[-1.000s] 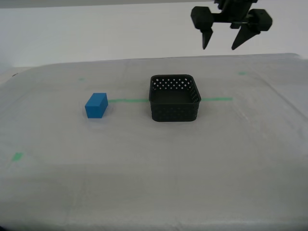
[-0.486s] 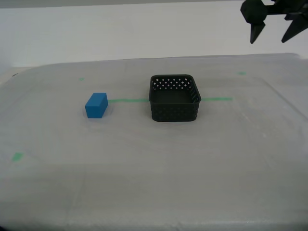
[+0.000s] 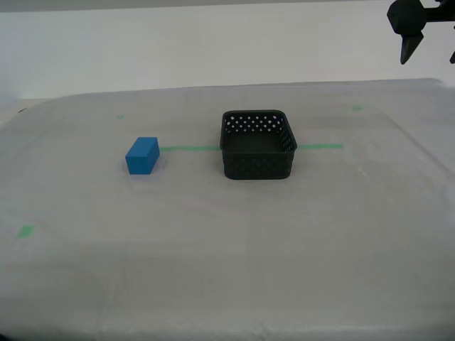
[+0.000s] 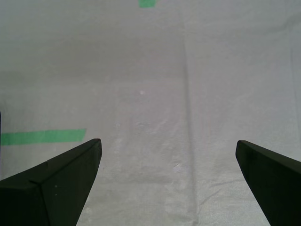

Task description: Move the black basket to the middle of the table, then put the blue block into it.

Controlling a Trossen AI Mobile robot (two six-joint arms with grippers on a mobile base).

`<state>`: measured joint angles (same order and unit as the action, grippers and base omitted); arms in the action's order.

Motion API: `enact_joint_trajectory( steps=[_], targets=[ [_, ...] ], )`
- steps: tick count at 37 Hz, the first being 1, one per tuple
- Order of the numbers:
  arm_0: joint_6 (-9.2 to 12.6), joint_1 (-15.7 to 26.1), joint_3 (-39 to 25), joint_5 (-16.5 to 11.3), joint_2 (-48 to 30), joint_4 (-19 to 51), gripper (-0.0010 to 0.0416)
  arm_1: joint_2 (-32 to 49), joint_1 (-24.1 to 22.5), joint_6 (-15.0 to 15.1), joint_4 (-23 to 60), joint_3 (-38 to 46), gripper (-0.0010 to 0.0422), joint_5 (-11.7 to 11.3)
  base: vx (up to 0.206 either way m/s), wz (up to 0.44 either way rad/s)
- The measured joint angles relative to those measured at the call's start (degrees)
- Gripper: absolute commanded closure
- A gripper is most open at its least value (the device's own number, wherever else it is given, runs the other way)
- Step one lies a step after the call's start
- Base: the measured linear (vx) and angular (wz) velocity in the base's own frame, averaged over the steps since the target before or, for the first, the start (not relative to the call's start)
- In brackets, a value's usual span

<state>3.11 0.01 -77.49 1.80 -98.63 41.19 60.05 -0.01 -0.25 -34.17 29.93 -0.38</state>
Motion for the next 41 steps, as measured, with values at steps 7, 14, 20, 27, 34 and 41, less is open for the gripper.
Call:
enact_joint_trajectory(
  steps=[7,14,20,27,34,41],
  targets=[
    [0.0,-0.3,0.0,0.0,0.0,0.0,0.0006,0.0,0.0,0.0,0.0,0.0,0.0412,0.0,0.0,0.0],
    [0.0,-0.3,0.0,0.0,0.0,0.0,0.0006,0.0,0.0,0.0,0.0,0.0,0.0412,0.0,0.0,0.0],
    [0.0,-0.3,0.0,0.0,0.0,-0.1,0.0007,0.0,0.0,0.0,0.0,0.0,0.0412,0.0,0.0,0.0],
    [-0.1,-0.3,0.0,0.0,0.0,-0.2,0.0007,0.0,0.0,0.0,0.0,0.0,0.0412,0.0,0.0,0.0],
    [-0.1,-0.3,0.0,0.0,0.0,-0.3,0.0007,0.0,0.0,0.0,0.0,0.0,0.0412,0.0,0.0,0.0],
    [-0.1,-0.4,0.0,0.0,0.0,-0.4,0.0007,0.0,0.0,0.0,0.0,0.0,0.0412,0.0,0.0,0.0]
  ],
)
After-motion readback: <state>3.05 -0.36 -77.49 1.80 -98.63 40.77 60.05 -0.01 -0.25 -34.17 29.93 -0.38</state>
